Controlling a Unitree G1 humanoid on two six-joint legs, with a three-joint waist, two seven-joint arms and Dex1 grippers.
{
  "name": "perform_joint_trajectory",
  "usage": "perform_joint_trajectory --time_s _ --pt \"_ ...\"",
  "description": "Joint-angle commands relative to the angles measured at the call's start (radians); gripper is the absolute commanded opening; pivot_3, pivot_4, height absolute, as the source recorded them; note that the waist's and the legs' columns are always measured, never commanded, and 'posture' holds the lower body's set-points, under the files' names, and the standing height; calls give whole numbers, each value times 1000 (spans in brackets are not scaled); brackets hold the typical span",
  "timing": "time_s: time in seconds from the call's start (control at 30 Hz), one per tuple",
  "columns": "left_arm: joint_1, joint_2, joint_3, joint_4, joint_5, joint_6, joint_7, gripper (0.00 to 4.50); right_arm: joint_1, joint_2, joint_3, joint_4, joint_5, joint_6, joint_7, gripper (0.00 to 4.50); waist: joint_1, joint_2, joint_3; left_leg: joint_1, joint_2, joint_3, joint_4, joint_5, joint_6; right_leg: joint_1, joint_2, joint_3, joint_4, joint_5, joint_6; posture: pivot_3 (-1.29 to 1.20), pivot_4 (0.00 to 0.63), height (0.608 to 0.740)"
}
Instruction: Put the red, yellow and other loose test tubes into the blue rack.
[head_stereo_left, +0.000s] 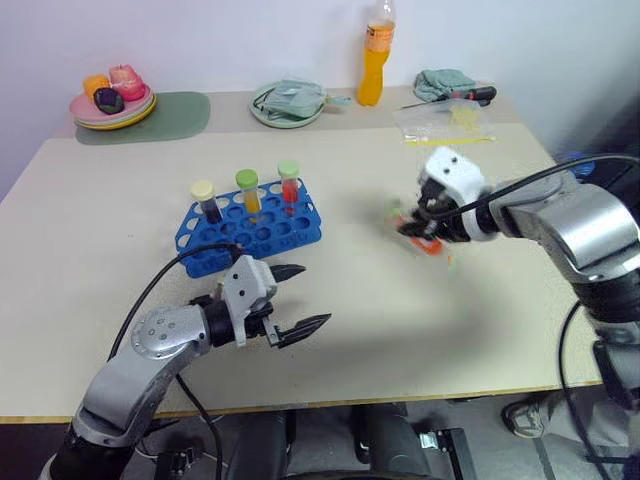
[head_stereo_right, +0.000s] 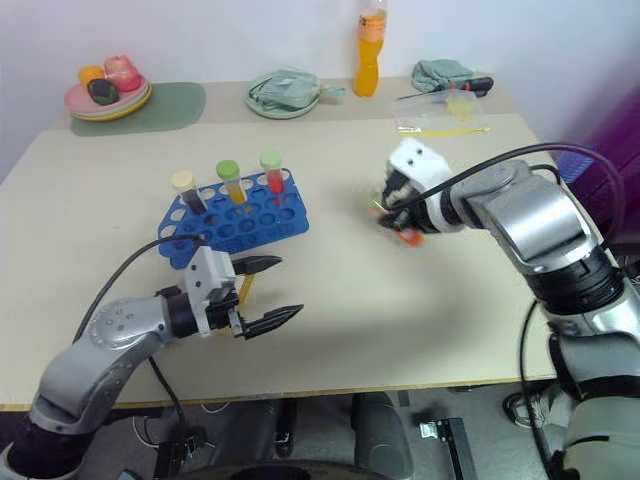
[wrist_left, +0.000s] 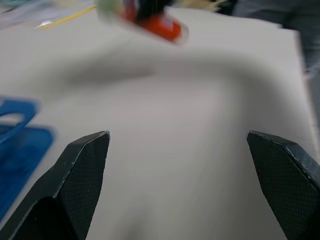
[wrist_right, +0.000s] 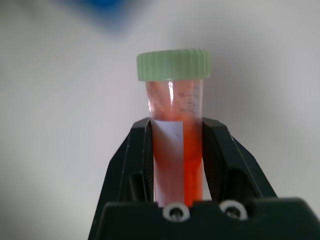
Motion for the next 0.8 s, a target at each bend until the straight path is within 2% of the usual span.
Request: perform_joint_trajectory --time_s 0.03,0.13,0.23,0.33,0.53,0.8 --pt "51 -38 92 38 61 -86 91 4500 93 259 -99 -76 30 -189 -167 1183 -5 1 0 0 0 0 0 0 0 0 0 0 1 0 0 0 150 740" --pt "58 -116 183 133 70 -162 170 4500 131 470 -50 23 -37 -363 -263 1183 -9 1 0 0 0 -1 1 0 -1 -1 -1 0 4 0 0 0 150 740" --pt "52 -175 243 197 57 -246 192 4500 134 597 24 206 -172 -606 -343 1183 -11 0 0 0 -1 -1 2 1 -1 0 -3 0 4 0 0 0 150 740" --pt "49 -191 245 178 54 -248 202 4500 129 695 9 383 -236 -814 -419 1183 -11 0 0 1 -2 -1 1 1 -2 0 -3 0 4 0 0 0 150 740" --pt "32 -186 238 109 14 -184 215 4500 133 757 -5 562 -269 -1012 -432 1183 -16 0 0 0 -1 -1 0 1 -2 0 -3 0 4 0 0 0 150 740" --pt "-6 -178 215 53 2 -96 252 4500 129 781 2 637 -294 -1084 -409 1183 -19 1 0 1 -1 -1 -1 1 -2 -1 -2 0 5 0 0 0 150 740"
